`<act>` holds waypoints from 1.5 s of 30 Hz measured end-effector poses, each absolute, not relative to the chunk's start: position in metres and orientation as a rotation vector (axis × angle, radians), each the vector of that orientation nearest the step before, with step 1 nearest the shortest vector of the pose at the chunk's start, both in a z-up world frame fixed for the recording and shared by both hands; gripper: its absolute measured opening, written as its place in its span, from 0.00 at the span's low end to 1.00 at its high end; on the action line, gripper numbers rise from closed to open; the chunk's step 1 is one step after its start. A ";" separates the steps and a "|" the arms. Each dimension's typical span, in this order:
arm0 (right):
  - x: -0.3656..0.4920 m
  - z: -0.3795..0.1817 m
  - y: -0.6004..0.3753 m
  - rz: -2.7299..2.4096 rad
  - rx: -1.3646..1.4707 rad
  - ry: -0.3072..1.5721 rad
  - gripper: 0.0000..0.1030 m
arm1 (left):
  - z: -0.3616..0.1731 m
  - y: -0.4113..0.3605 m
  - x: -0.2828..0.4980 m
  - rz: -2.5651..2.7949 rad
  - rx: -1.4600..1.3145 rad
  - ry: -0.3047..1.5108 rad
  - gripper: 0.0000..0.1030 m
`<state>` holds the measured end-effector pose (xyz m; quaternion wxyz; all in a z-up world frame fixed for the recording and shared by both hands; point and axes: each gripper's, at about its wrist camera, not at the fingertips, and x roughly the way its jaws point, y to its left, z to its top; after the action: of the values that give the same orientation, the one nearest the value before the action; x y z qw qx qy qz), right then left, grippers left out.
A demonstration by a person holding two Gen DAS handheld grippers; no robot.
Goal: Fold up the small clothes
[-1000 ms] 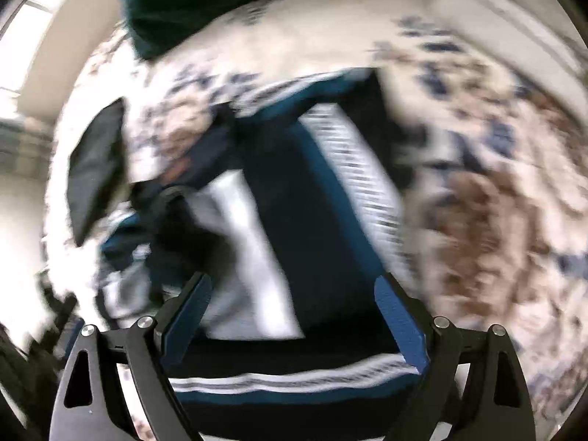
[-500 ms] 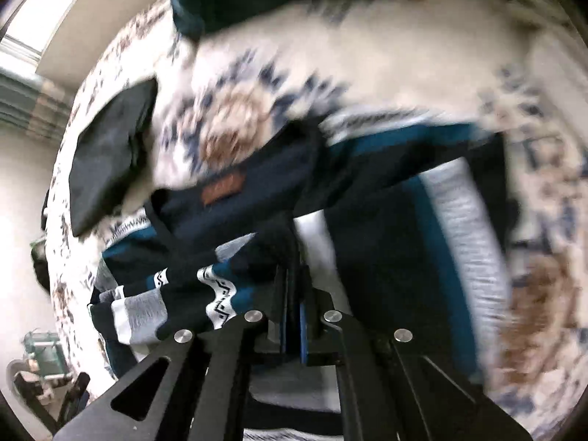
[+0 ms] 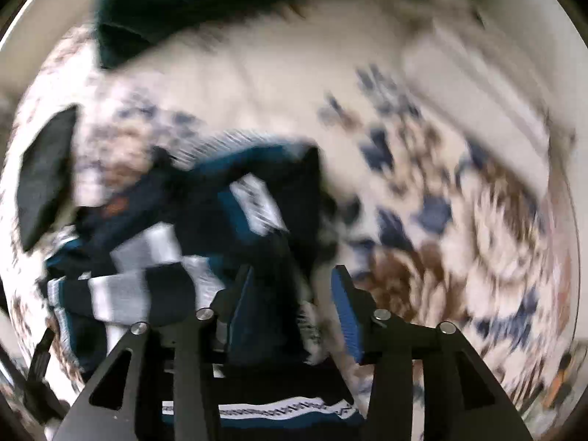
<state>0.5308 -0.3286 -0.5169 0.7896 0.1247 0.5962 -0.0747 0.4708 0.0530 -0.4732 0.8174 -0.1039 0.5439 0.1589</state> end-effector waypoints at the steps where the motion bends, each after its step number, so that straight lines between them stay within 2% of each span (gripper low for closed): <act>1: 0.531 -0.508 -0.315 -0.116 0.253 1.268 0.50 | -0.473 0.051 0.470 0.336 -0.216 1.158 0.90; 2: 0.532 -0.504 -0.292 -0.024 0.243 1.272 0.53 | -0.474 0.050 0.469 0.339 -0.208 1.172 0.90; 5: 0.547 -0.525 -0.219 0.265 0.204 1.409 0.53 | -0.484 0.050 0.466 0.345 -0.207 1.196 0.90; 9: 0.570 -0.588 -0.112 0.457 -0.083 1.532 0.53 | -0.495 0.057 0.466 0.373 -0.235 1.220 0.90; 12: 0.581 -0.609 -0.080 0.405 -0.297 1.478 0.53 | -0.503 0.064 0.466 0.391 -0.243 1.235 0.90; 15: 0.603 -0.599 -0.094 0.287 -0.236 1.410 0.53 | -0.512 0.067 0.467 0.389 -0.250 1.252 0.90; 17: 0.623 -0.595 -0.116 0.194 -0.129 1.406 0.53 | -0.518 0.069 0.467 0.384 -0.259 1.260 0.90; 22: 0.654 -0.595 -0.139 0.080 -0.088 1.416 0.53 | -0.520 0.069 0.469 0.372 -0.259 1.270 0.90; 26: 0.648 -0.563 -0.131 0.285 0.024 1.419 0.53 | -0.502 0.073 0.478 0.334 -0.266 1.254 0.90; 28: 0.632 -0.557 -0.110 0.453 -0.021 1.469 0.53 | -0.490 0.075 0.491 0.307 -0.245 1.236 0.90; 29: 0.623 -0.561 -0.097 0.511 -0.078 1.506 0.53 | -0.487 0.074 0.499 0.282 -0.218 1.195 0.90; 33: 0.623 -0.595 -0.076 0.503 -0.190 1.560 0.53 | -0.501 0.058 0.555 0.254 -0.051 1.224 0.90; 40: 0.675 -0.608 -0.106 0.260 0.015 1.471 0.53 | -0.510 0.067 0.617 0.222 -0.035 1.253 0.91; 45: 0.691 -0.613 -0.117 0.223 0.000 1.505 0.53 | -0.524 0.096 0.631 0.281 -0.097 1.295 0.91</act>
<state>0.6910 -0.1168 -0.6129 0.7242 0.0001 0.6821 0.1009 0.6310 0.0959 -0.5236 0.7872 -0.0452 0.6011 0.1305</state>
